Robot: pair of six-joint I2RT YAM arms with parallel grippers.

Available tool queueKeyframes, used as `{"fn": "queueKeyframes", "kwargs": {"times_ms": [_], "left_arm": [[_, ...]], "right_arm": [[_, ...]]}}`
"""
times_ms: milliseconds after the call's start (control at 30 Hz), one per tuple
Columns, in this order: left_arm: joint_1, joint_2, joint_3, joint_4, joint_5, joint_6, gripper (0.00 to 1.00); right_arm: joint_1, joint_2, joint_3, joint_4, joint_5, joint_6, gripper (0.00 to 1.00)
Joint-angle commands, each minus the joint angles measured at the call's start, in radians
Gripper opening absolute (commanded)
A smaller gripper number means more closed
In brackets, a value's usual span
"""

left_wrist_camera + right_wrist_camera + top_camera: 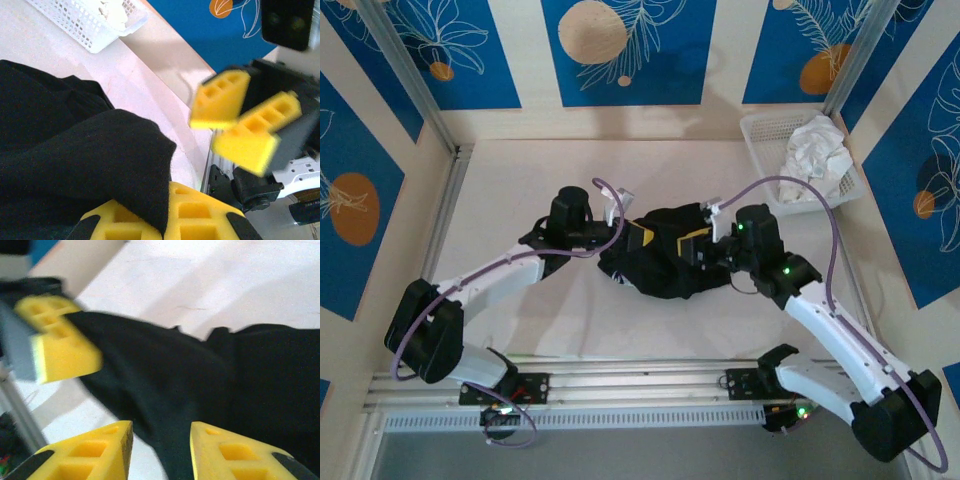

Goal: Fold the inside-out t-shirt

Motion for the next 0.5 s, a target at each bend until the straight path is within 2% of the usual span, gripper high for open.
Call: {"fn": "queueKeyframes", "kwargs": {"times_ms": [0, 67, 200, 233, 300, 467], "left_arm": [[0.008, -0.015, 0.000, 0.043, 0.034, -0.010, 0.00], [0.008, -0.014, 0.005, 0.035, 0.029, -0.010, 0.00], [0.008, -0.017, 0.015, 0.020, 0.032, -0.006, 0.00], [0.008, -0.019, 0.015, 0.017, 0.031, -0.005, 0.00], [0.008, -0.021, 0.015, 0.014, 0.033, -0.005, 0.00], [0.008, -0.026, 0.012, 0.020, 0.037, -0.008, 0.00]], "right_arm": [[0.084, 0.034, -0.061, 0.074, -0.020, -0.019, 0.35], [0.140, 0.065, -0.076, 0.097, 0.057, -0.025, 0.35], [0.211, 0.116, -0.075, 0.070, 0.410, -0.022, 0.46], [0.218, 0.123, -0.076, 0.067, 0.463, -0.029, 0.47], [0.220, 0.140, -0.080, 0.069, 0.536, -0.042, 0.50], [0.200, 0.216, -0.075, 0.105, 0.604, -0.066, 0.52]]}}
